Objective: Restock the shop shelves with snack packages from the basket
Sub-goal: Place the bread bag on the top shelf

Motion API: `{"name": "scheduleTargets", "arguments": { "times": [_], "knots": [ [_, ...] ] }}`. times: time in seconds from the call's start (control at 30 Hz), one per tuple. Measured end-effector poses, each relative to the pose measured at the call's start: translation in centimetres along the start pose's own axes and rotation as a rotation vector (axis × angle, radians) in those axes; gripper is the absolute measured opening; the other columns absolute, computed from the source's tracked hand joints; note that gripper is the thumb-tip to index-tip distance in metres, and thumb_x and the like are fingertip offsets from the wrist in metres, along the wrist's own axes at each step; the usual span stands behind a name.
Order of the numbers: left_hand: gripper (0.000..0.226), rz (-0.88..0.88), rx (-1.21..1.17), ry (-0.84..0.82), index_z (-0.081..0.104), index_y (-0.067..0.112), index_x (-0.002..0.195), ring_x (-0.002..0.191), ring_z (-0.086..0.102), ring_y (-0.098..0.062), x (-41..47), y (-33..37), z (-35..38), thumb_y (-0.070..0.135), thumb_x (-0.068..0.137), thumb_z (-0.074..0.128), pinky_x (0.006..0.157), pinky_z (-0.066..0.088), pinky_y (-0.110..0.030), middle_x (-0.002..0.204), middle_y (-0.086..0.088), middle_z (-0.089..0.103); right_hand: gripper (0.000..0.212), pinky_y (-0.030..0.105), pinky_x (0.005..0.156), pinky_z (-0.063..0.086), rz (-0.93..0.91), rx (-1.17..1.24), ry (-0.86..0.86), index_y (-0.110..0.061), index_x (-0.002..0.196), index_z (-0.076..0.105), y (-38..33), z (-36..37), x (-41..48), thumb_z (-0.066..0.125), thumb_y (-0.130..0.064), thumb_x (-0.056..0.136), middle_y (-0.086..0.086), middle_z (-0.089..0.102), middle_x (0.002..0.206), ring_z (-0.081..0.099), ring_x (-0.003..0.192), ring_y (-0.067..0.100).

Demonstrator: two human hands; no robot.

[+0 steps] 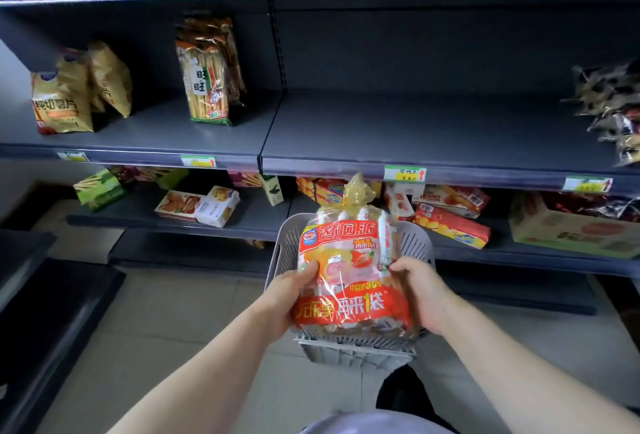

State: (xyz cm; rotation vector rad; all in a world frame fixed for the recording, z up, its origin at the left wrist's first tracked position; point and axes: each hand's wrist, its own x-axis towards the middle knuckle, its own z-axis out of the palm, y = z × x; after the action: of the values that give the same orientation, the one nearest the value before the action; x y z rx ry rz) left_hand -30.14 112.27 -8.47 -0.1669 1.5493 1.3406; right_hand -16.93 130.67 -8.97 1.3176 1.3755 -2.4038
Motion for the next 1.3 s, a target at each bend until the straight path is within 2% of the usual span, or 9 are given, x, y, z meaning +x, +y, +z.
{"name": "scheduleTargets", "arguments": {
  "times": [0.07,0.17,0.3,0.47,0.67,0.83,0.97,1.13,1.3],
  "knots": [
    [0.046,0.077,-0.016,0.064,0.054,0.007,0.124,0.092,0.073,-0.034,0.1,0.1,0.0,0.037,0.091,0.067,0.083,0.058,-0.051,0.101,-0.014,0.075,0.044,0.055,0.096,0.050,-0.035,-0.056,0.014,-0.014,0.124,0.061,0.1,0.1,0.3,0.054,-0.043,0.091,0.015,0.072,0.110,0.069,0.102,0.034],
    [0.040,0.103,-0.034,0.062,0.053,0.012,0.122,0.092,0.073,-0.033,-0.1,0.4,-0.2,0.037,0.093,0.064,0.088,0.056,-0.055,0.101,-0.013,0.076,0.068,0.047,0.094,0.050,-0.047,-0.206,0.005,-0.024,0.131,0.053,0.3,0.3,-0.1,0.073,-0.057,0.075,0.007,0.071,0.115,0.067,0.107,0.026],
    [0.031,0.154,-0.007,0.044,0.053,0.015,0.121,0.093,0.073,-0.030,-0.7,1.0,-0.2,0.032,0.096,0.061,0.087,0.057,-0.052,0.101,-0.011,0.076,0.081,0.031,0.074,0.050,-0.097,-0.288,0.014,-0.028,0.151,0.027,0.3,0.9,-1.2,0.074,-0.027,0.085,0.003,0.065,0.123,0.064,0.107,0.020],
    [0.025,0.270,0.061,0.025,0.054,0.018,0.121,0.093,0.074,-0.028,-2.2,2.7,0.7,0.026,0.098,0.059,0.088,0.057,-0.051,0.100,-0.008,0.076,0.066,0.043,0.091,0.054,-0.267,-0.364,0.069,-0.037,0.146,0.034,-1.1,0.7,-2.8,0.068,-0.025,0.091,-0.003,0.065,0.123,0.067,0.104,0.018],
    [0.025,0.478,0.176,-0.028,0.052,0.024,0.122,0.087,0.075,-0.021,-5.1,7.1,3.3,0.024,0.098,0.058,0.067,0.059,-0.034,0.106,-0.006,0.073,0.057,0.032,0.076,0.057,-0.507,-0.368,0.162,-0.040,0.143,0.038,-4.6,0.2,-6.6,0.062,-0.020,0.095,-0.005,0.061,0.125,0.065,0.099,0.011],
    [0.023,0.727,0.244,-0.083,0.053,0.028,0.123,0.089,0.074,-0.020,-8.7,13.9,7.0,0.025,0.100,0.055,0.076,0.060,-0.042,0.105,-0.004,0.072,0.056,0.021,0.070,0.053,-0.806,-0.310,0.299,-0.042,0.141,0.034,-10.7,0.4,-10.6,0.059,-0.021,0.096,-0.012,0.059,0.122,0.061,0.100,0.002],
    [0.028,0.932,0.227,-0.113,0.052,0.024,0.126,0.085,0.074,-0.014,-12.1,20.2,11.2,0.024,0.099,0.058,0.062,0.057,-0.026,0.105,-0.003,0.072,0.047,0.013,0.062,0.047,-1.012,-0.260,0.409,-0.029,0.133,0.033,-17.3,-0.1,-14.0,0.059,-0.020,0.096,-0.015,0.057,0.111,0.058,0.090,-0.004],
    [0.035,1.083,0.218,-0.060,0.038,0.026,0.129,0.083,0.072,-0.010,-14.9,27.4,16.5,0.031,0.099,0.056,0.062,0.058,-0.027,0.108,0.002,0.067,0.043,0.019,0.063,0.045,-1.162,-0.259,0.468,-0.027,0.133,0.037,-25.9,-0.8,-17.0,0.060,-0.022,0.096,-0.020,0.054,0.101,0.057,0.088,-0.002],
    [0.035,1.173,0.249,0.020,0.038,0.026,0.132,0.092,0.069,-0.013,-14.7,34.3,21.2,0.034,0.101,0.051,0.072,0.059,-0.033,0.118,0.001,0.064,0.046,0.018,0.063,0.047,-1.279,-0.325,0.579,-0.025,0.140,0.040,-34.3,-1.7,-17.4,0.057,-0.024,0.098,-0.012,0.053,0.112,0.058,0.098,0.007]
  ]
}}
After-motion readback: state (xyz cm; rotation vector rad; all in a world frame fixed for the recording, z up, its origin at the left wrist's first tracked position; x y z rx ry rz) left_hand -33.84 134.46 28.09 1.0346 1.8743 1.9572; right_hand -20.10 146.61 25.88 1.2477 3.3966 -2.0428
